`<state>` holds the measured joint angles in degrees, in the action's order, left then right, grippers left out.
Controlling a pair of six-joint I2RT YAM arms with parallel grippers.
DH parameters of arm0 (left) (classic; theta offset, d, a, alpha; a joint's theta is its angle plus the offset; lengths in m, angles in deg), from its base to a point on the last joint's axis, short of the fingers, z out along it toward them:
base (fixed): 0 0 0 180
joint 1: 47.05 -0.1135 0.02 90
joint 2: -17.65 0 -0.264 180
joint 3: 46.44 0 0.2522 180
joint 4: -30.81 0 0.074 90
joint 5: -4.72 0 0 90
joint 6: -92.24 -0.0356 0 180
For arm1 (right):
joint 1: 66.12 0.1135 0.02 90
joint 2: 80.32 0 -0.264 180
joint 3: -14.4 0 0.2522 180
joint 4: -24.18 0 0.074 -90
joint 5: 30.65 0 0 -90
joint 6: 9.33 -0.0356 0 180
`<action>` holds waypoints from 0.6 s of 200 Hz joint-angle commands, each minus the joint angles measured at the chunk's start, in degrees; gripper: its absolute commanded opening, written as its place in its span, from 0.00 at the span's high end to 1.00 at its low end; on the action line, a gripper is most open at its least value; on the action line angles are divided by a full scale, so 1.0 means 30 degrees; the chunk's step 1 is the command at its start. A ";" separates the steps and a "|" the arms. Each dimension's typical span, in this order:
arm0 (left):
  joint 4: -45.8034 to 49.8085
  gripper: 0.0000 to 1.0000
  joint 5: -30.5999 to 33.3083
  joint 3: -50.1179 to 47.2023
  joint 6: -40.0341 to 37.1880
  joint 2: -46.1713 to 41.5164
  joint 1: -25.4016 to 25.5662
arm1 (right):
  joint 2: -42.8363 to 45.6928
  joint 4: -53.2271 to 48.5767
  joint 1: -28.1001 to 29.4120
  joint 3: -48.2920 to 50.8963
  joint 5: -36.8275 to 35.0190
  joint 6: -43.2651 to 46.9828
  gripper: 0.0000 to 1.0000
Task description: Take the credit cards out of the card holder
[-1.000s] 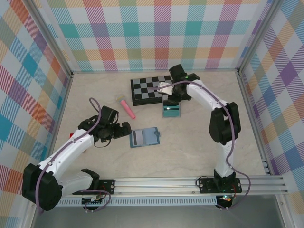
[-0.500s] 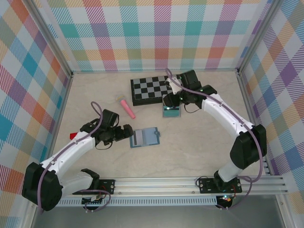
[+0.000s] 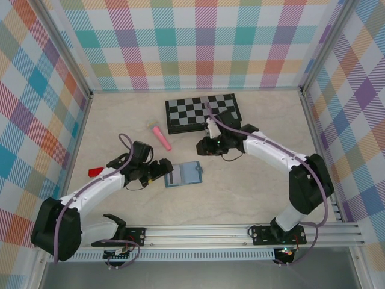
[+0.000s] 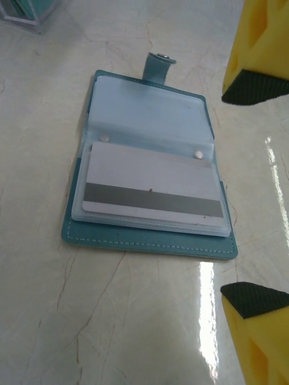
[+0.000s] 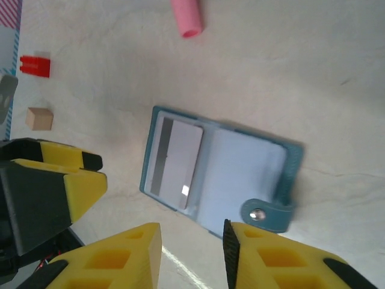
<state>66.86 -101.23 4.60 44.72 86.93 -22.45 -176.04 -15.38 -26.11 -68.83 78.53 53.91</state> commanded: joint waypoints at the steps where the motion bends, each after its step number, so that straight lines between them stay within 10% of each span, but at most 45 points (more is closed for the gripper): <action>1: -0.1002 0.28 -0.0495 -0.0125 0.0494 0.0382 -0.0122 | -0.1291 0.0838 0.1325 -0.0057 0.0433 -0.1509 0.67; 120: -0.2812 0.66 -0.0370 0.0515 0.0987 0.3894 0.0208 | -0.6742 0.0400 0.2220 -0.3746 -0.0444 -0.3469 0.72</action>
<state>58.38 -103.21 4.66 48.30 97.16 -22.16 -193.88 -11.71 -19.25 -77.05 78.44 43.79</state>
